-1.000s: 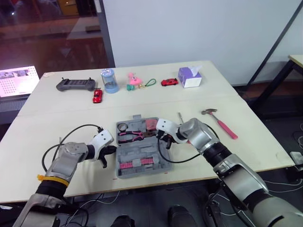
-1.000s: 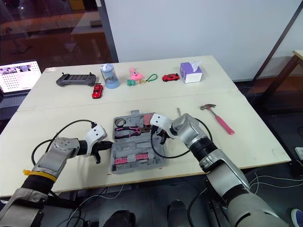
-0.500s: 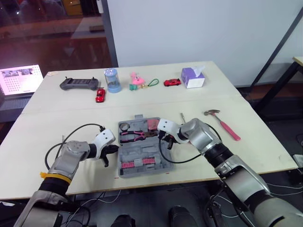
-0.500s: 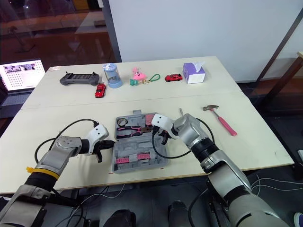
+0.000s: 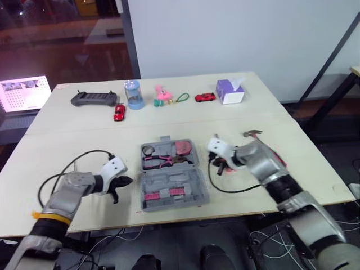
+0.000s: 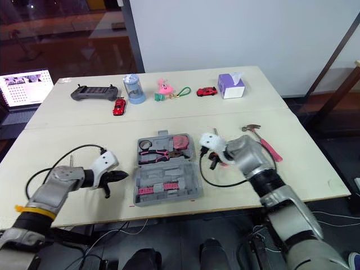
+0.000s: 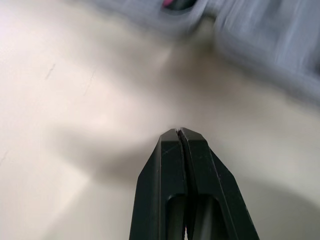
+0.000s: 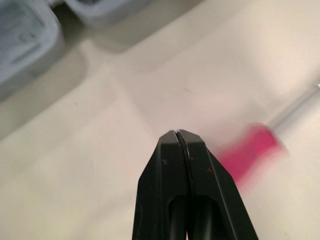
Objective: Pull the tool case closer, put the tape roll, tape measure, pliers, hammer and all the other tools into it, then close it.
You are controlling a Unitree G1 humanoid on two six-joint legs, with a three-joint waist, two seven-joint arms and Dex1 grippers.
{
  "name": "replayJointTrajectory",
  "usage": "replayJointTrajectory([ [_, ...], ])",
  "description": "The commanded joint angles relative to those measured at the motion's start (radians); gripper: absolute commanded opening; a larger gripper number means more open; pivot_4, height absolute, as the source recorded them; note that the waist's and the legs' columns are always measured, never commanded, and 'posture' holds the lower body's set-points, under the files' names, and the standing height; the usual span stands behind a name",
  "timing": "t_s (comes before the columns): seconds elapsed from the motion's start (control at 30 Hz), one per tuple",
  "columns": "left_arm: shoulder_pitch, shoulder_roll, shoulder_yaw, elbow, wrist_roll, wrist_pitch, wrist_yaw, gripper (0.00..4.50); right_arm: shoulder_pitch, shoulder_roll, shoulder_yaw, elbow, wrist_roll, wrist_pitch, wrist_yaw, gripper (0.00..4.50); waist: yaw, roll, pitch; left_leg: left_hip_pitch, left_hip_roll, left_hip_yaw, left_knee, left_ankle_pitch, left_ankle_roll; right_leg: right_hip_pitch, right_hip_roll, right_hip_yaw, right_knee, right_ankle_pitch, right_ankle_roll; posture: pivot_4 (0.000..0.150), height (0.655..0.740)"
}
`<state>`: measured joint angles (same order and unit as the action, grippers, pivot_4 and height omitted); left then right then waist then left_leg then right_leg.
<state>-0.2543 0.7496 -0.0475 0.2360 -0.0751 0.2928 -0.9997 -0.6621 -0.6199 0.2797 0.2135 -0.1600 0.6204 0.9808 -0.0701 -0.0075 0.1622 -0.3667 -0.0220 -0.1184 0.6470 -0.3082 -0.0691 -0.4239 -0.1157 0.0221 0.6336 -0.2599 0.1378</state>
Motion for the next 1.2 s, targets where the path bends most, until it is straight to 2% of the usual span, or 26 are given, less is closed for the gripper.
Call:
replayJointTrajectory([
  [0.03,0.108,0.095,0.174,-0.101,-0.101,0.018,-0.045,0.05,0.107,-0.060,-0.220,-0.271,0.164,0.059,0.038,0.00,0.000,0.000,0.000,-0.003,0.000,0.000,0.000,0.000,-0.001,-0.003,0.000,0.000,0.000,0.000,0.000,0.150,0.7400],
  [0.13,0.230,0.148,0.345,-0.124,-0.185,0.030,-0.084,0.05,0.240,-0.107,-0.389,-0.396,0.238,0.124,0.029,0.00,0.008,0.000,0.000,-0.005,0.000,0.000,0.001,0.001,-0.001,-0.005,-0.001,0.000,0.001,0.000,0.000,0.150,0.7400],
  [0.23,0.356,0.192,0.484,-0.078,-0.211,-0.026,-0.121,0.00,0.352,-0.136,-0.539,-0.473,0.297,0.169,0.007,0.72,0.027,0.000,0.000,-0.006,0.000,0.001,0.002,-0.002,0.004,-0.004,-0.001,0.000,0.000,0.000,0.000,0.150,0.7400],
  [0.33,0.498,0.230,0.629,0.057,-0.192,-0.137,-0.127,0.79,0.491,-0.176,-0.714,-0.544,0.350,0.216,0.008,2.00,0.032,0.001,0.001,-0.006,0.000,0.001,0.002,-0.003,0.005,-0.004,-0.001,0.000,0.000,0.000,0.000,0.150,0.7400],
  [0.53,0.566,0.262,0.734,0.269,-0.202,-0.252,-0.117,3.33,0.691,-0.250,-0.863,-0.617,0.415,0.253,0.030,4.48,0.034,0.000,0.001,-0.003,0.000,0.002,0.002,-0.004,0.007,0.000,-0.001,-0.001,-0.001,0.000,0.000,0.150,0.7400],
  [0.6,0.566,0.264,0.734,0.294,-0.204,-0.269,-0.121,4.21,0.741,-0.260,-0.873,-0.613,0.414,0.230,0.026,4.50,0.033,-0.001,0.001,-0.003,0.000,0.002,0.002,-0.004,0.007,0.000,-0.001,-0.001,-0.001,0.000,0.000,0.150,0.7400],
  [0.63,0.567,0.263,0.733,0.299,-0.206,-0.274,-0.123,4.44,0.758,-0.259,-0.874,-0.609,0.417,0.214,0.021,4.50,0.033,-0.001,0.001,-0.002,0.000,0.002,0.002,-0.004,0.007,0.001,-0.001,-0.001,-0.001,0.000,0.000,0.150,0.7400],
  [1.07,0.536,0.271,0.702,0.328,-0.213,-0.289,-0.133,4.44,0.789,-0.280,-0.853,-0.604,0.462,0.182,-0.044,4.50,0.029,-0.001,0.000,-0.002,0.000,0.002,0.002,-0.004,0.008,0.001,-0.001,-0.001,-0.001,0.000,0.000,0.150,0.7400],
  [1.2,0.493,0.249,0.696,0.312,-0.240,-0.227,-0.123,4.44,0.756,-0.267,-0.833,-0.635,0.492,0.201,-0.083,4.50,0.030,-0.001,0.000,-0.002,0.000,0.002,0.002,-0.004,0.008,0.001,-0.001,-0.001,-0.001,0.000,0.000,0.150,0.7400],
])
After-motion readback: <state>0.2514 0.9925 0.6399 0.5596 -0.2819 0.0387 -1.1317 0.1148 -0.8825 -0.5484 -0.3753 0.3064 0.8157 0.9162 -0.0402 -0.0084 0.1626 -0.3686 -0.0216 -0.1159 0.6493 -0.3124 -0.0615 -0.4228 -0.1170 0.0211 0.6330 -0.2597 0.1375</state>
